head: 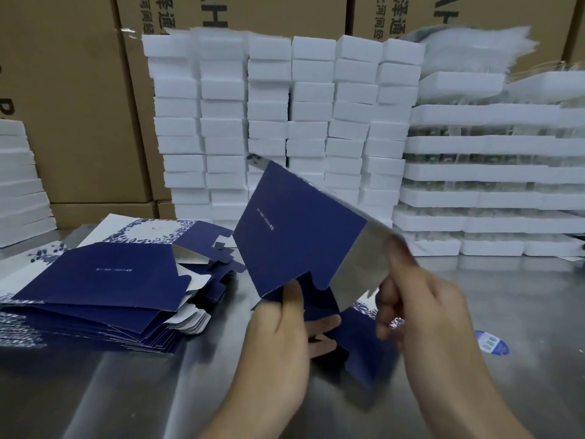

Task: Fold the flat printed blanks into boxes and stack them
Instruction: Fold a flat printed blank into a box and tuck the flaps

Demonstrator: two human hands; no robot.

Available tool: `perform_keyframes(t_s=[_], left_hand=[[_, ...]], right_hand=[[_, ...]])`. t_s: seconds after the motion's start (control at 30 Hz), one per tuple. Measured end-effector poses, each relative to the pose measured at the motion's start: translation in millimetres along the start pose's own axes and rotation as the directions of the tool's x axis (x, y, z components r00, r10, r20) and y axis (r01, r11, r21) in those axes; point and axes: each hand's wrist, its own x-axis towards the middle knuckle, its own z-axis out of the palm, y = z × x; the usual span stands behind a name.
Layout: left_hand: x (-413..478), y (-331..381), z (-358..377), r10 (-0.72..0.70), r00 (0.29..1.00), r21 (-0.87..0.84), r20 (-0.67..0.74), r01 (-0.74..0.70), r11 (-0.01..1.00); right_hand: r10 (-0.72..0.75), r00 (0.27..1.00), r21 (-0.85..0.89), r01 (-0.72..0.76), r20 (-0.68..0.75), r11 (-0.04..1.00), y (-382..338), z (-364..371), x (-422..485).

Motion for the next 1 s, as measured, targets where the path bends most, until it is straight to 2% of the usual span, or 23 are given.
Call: perform_keyframes(t_s=[0.13,0.23,0.33,0.43,0.5,0.57,0.6,0.7,0.8,0.87,1.0], left_hand=[[0,-1,-4,0.095,0.993,0.129,0.064,-0.102,0.986],[-1,4,-7,0.097,0.993,0.133,0.066,-0.105,0.986],[-2,8,-11,0.152,0.986,0.163,0.07,-0.162,0.973],[-2,13,-16,0.233,0.97,0.219,0.067,-0.242,0.945],[-2,15,-19,0.268,0.962,0.244,0.051,-0.273,0.931],[-3,16,-19,0.275,0.961,0.233,0.038,-0.276,0.933],[-4,15,-18,0.267,0.963,0.223,0.038,-0.269,0.937],[-9,5,-9,0.186,0.981,0.134,0.045,-0.191,0.972],[-12,-11,-1,-0.021,0.998,0.014,0.051,0.02,1.0],[-13,-18,1,-0.112,0.988,-0.021,0.109,0.114,0.993],[-13,-25,6,-0.12,0.979,-0.13,0.167,0.142,0.981]], right_hand=[[-0.027,0.999,-0.009,0.027,0.018,1.0,9,-2,9],[-0.082,0.995,-0.083,0.086,0.048,0.993,19,-3,11],[0.032,0.999,-0.106,-0.029,0.024,0.994,32,-6,12],[0.195,0.98,-0.209,-0.184,0.031,0.96,39,-6,13],[0.16,0.98,-0.235,-0.129,0.121,0.964,45,-5,12],[0.031,0.985,-0.15,-0.006,0.171,0.989,45,-2,8],[0.013,0.984,-0.101,0.005,0.18,0.995,42,0,5],[0.133,0.973,0.044,-0.144,0.188,0.989,37,5,2],[0.239,0.965,0.18,-0.256,0.111,0.95,43,5,5],[0.28,0.951,0.213,-0.303,0.134,0.929,47,5,5],[0.312,0.94,0.205,-0.336,0.142,0.919,50,7,2]])
